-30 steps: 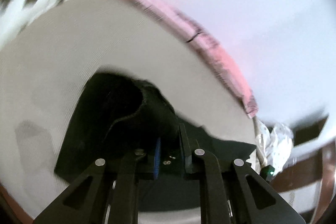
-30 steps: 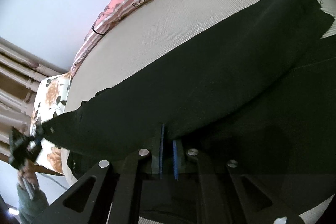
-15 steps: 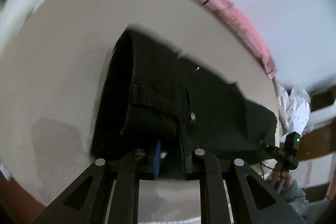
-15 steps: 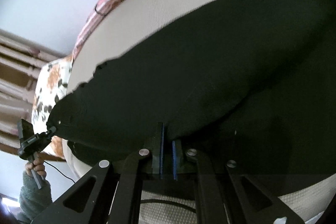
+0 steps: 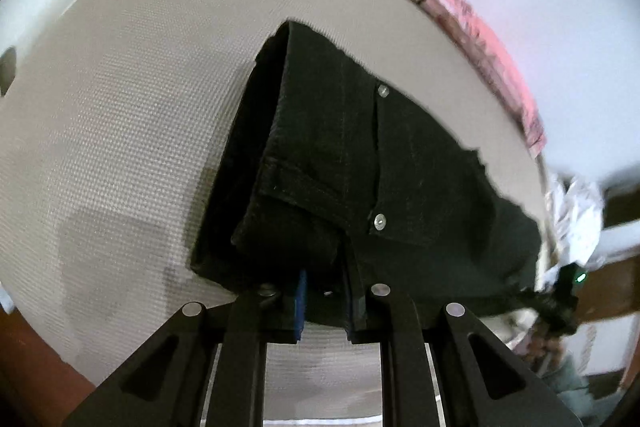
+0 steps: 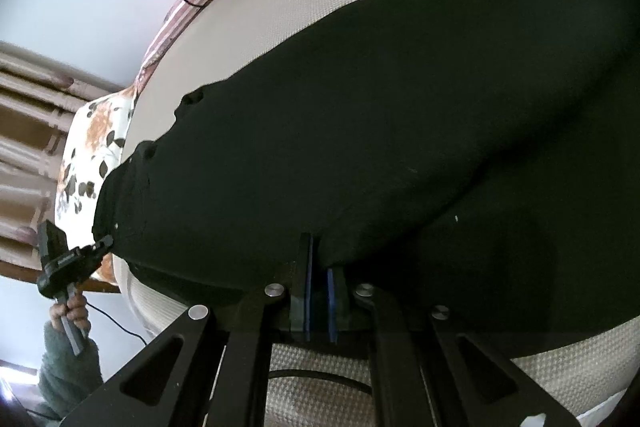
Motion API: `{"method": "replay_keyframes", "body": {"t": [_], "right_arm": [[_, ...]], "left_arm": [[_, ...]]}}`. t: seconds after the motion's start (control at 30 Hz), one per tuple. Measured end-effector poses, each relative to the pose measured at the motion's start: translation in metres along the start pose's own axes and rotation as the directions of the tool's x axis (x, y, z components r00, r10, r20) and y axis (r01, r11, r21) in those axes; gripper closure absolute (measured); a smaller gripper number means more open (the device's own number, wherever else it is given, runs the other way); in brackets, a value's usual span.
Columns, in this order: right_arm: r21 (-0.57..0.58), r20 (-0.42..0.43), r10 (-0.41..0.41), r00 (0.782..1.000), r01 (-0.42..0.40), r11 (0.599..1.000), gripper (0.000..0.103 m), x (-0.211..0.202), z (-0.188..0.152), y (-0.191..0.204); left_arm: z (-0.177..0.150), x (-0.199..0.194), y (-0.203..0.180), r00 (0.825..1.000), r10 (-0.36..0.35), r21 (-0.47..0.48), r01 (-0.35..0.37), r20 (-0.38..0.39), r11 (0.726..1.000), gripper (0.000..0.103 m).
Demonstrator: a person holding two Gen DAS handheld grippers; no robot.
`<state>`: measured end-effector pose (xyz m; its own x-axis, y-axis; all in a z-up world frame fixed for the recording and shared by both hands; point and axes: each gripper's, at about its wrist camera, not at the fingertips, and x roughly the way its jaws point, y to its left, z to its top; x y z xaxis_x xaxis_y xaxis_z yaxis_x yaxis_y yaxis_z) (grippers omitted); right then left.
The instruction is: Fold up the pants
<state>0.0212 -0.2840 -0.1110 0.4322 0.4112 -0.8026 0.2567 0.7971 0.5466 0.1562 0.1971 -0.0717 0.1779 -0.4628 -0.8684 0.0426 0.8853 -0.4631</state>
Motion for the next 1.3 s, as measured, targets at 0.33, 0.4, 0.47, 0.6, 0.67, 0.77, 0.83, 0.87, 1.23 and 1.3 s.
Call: {"method": "replay_keyframes", "body": {"t": [0.33,0.4,0.47,0.6,0.67,0.77,0.83,0.87,1.23,1.3], "right_arm": [[0.006,-0.018,0.0,1.0,0.0,1.0,0.098,0.006,-0.007,0.001],[0.011,-0.019,0.009,1.0,-0.009,1.0,0.098,0.006,-0.007,-0.001],[0.041,-0.017,0.033,0.999,-0.032,0.999,0.098,0.006,-0.007,-0.005],[0.069,-0.025,0.066,0.998,-0.064,0.996,0.091,0.004,-0.007,-0.009],[0.061,-0.021,0.064,0.998,-0.063,0.996,0.082,-0.003,-0.007,-0.011],[0.072,0.008,0.059,0.998,-0.059,0.996,0.075,-0.02,-0.01,-0.023],[0.094,0.041,0.06,0.997,-0.064,0.993,0.075,-0.035,-0.011,-0.037],[0.112,0.069,0.062,0.996,-0.069,0.991,0.075,-0.046,-0.011,-0.047],[0.334,0.277,-0.114,0.954,0.015,0.942,0.073,-0.122,0.043,-0.16],[0.364,0.27,-0.127,0.954,0.021,0.931,0.069,-0.122,0.051,-0.172]], "left_arm": [[-0.004,0.01,-0.013,0.994,0.107,0.126,-0.109,0.022,0.986,0.086],[-0.005,0.008,-0.018,0.992,0.122,0.145,-0.126,0.037,0.981,0.086],[-0.006,0.007,-0.019,0.991,0.131,0.142,-0.136,0.041,0.981,0.085],[-0.015,-0.005,-0.025,0.986,0.154,0.174,-0.162,0.059,0.971,0.056],[-0.021,-0.013,-0.027,0.983,0.17,0.197,-0.181,0.072,0.964,0.043],[-0.033,-0.025,-0.029,0.98,0.179,0.196,-0.192,0.086,0.962,0.042],[-0.04,-0.036,-0.036,0.969,0.209,0.197,-0.232,0.13,0.953,0.042],[-0.045,-0.043,-0.043,0.961,0.222,0.21,-0.255,0.167,0.944,0.042],[-0.063,-0.001,-0.187,0.98,0.054,0.589,-0.159,0.193,0.792,0.042],[-0.065,0.017,-0.212,0.989,0.024,0.644,-0.113,0.145,0.756,0.042]]}}
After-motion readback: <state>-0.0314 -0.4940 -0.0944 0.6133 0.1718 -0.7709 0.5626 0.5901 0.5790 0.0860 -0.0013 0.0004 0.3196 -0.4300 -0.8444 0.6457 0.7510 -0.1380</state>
